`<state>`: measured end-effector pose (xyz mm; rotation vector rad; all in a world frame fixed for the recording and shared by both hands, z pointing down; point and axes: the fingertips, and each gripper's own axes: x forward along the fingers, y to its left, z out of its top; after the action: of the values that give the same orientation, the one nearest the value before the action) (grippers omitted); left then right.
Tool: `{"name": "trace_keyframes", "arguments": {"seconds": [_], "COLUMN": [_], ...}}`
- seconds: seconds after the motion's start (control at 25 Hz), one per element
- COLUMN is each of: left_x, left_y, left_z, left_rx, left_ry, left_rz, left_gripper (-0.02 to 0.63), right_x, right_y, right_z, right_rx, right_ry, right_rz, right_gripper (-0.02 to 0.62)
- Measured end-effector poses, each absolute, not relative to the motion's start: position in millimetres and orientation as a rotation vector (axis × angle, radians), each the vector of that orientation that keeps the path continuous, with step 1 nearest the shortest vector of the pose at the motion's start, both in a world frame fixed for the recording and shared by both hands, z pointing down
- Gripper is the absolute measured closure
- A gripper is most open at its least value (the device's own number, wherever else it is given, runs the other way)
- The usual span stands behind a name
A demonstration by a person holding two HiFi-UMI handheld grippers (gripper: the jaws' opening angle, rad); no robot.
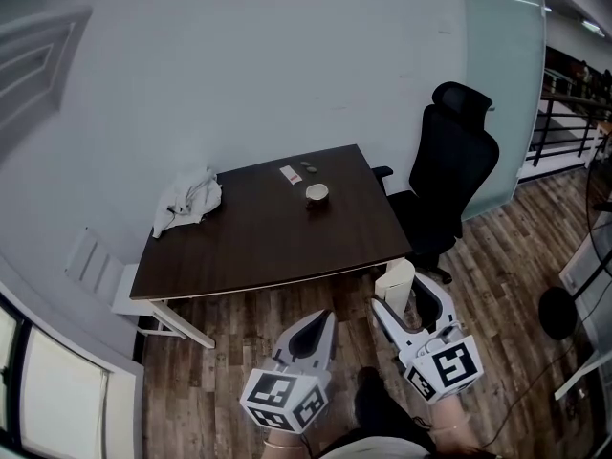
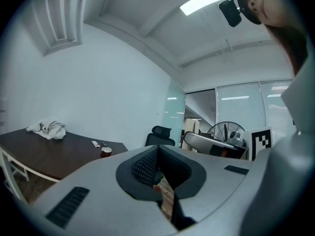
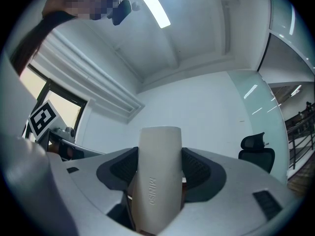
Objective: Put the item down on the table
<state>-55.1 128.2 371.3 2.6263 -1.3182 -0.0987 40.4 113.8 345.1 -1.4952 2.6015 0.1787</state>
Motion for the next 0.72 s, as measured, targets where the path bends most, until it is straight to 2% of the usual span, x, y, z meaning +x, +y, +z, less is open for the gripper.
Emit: {"name": "trace_keyframes", "arguments": {"seconds": [0.72], "left_x": [-31], "left_y": [-47], "left_z": [360], "left_rx": [2.636], "left_ry": [-1.337], "left_rz": [-0.066], "left_gripper": [0.589], "right_x": [59], "right_y": [-63], "right_z": [344], "right_rx": [-1.458], "right_ry": [2.64], "right_rz": [0.154], "right_gripper": [0.313]}}
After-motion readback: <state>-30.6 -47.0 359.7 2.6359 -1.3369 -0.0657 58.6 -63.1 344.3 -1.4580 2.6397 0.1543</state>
